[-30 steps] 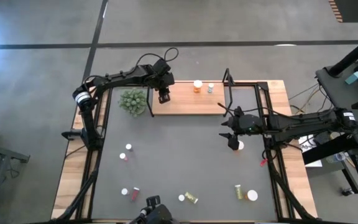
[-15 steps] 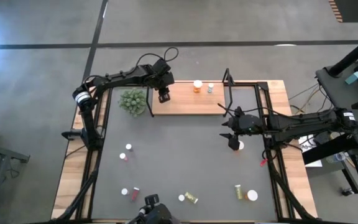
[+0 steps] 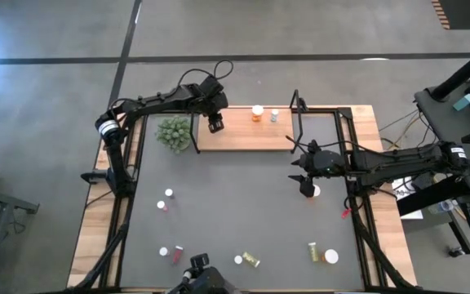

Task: Pick and place medicine bottles onto shelf by color
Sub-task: Put the top yellow pill bottle on the shelf, then put the top pink pill bottle on the shelf

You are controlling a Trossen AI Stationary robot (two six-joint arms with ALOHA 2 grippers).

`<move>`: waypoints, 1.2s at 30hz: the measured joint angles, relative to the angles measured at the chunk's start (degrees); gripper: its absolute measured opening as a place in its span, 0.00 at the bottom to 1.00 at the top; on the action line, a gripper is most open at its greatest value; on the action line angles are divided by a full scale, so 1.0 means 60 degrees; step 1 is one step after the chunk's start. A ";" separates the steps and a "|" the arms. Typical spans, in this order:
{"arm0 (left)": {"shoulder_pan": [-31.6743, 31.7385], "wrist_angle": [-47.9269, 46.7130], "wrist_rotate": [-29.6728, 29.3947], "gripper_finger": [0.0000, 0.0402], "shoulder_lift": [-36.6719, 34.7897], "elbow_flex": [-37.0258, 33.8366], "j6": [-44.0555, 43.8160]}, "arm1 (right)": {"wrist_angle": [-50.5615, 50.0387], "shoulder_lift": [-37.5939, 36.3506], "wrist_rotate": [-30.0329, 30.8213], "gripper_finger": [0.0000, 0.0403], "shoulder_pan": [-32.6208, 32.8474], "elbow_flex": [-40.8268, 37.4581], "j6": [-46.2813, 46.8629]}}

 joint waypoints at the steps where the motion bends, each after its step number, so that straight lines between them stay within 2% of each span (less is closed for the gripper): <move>1: -0.0004 0.0046 0.0002 0.37 -0.0002 0.0000 0.0005 | -0.0002 0.0000 -0.0002 0.59 0.0000 0.0000 0.0000; 9: -0.0079 0.0358 0.0036 0.37 -0.0059 0.0404 -0.0059 | -0.0006 0.0000 -0.0002 0.59 0.0000 0.0000 0.0000; 16: -0.0231 0.0361 0.0247 0.37 -0.0481 0.1153 -0.1393 | -0.0009 0.0000 -0.0002 0.59 -0.0001 0.0000 0.0000; 21: -0.0549 0.0174 0.0859 0.37 -0.1204 0.1288 -0.2819 | -0.0009 0.0000 -0.0002 0.59 0.0000 0.0000 0.0000; 25: -0.1063 0.0102 0.0899 0.37 -0.1837 0.1027 -0.3433 | -0.0011 0.0000 -0.0002 0.59 0.0000 0.0000 -0.0002; 36: -0.3274 -0.0353 0.0937 0.37 -0.2774 0.0018 -0.3693 | -0.0009 0.0000 -0.0002 0.59 0.0000 0.0000 0.0000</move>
